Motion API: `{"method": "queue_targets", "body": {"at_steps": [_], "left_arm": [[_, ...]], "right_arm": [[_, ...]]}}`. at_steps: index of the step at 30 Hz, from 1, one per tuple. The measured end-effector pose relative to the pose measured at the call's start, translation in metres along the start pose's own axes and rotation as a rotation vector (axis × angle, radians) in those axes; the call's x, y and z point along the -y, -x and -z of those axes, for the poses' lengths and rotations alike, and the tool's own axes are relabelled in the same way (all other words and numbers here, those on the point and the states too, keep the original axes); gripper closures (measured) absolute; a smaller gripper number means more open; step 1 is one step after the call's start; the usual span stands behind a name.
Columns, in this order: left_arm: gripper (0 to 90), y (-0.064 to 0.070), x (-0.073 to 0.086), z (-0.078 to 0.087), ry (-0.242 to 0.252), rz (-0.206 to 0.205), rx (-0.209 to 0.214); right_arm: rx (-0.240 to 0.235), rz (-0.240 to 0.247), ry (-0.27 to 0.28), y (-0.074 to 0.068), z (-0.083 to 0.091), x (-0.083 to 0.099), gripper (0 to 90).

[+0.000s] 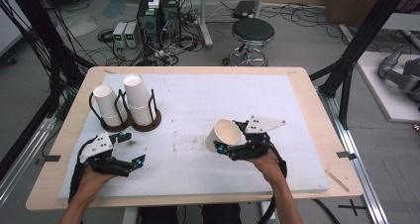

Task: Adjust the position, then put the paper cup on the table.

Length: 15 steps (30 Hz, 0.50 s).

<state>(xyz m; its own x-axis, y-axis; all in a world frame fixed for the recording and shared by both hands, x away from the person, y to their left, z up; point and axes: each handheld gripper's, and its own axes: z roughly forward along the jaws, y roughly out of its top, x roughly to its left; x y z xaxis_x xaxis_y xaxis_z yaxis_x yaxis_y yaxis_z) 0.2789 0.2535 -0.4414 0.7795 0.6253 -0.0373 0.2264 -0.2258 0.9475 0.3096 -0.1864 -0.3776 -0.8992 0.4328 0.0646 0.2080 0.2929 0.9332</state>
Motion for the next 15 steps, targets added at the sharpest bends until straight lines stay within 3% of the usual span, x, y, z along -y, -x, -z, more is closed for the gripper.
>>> {"method": "queue_targets", "body": {"at_steps": [15], "left_arm": [[4.8, 0.0036, -0.0012, -0.0069, -0.005, -0.012, 0.012]], "right_arm": [[-0.003, 0.014, -0.008, 0.0002, -0.0055, -0.0026, 27.8]]}}
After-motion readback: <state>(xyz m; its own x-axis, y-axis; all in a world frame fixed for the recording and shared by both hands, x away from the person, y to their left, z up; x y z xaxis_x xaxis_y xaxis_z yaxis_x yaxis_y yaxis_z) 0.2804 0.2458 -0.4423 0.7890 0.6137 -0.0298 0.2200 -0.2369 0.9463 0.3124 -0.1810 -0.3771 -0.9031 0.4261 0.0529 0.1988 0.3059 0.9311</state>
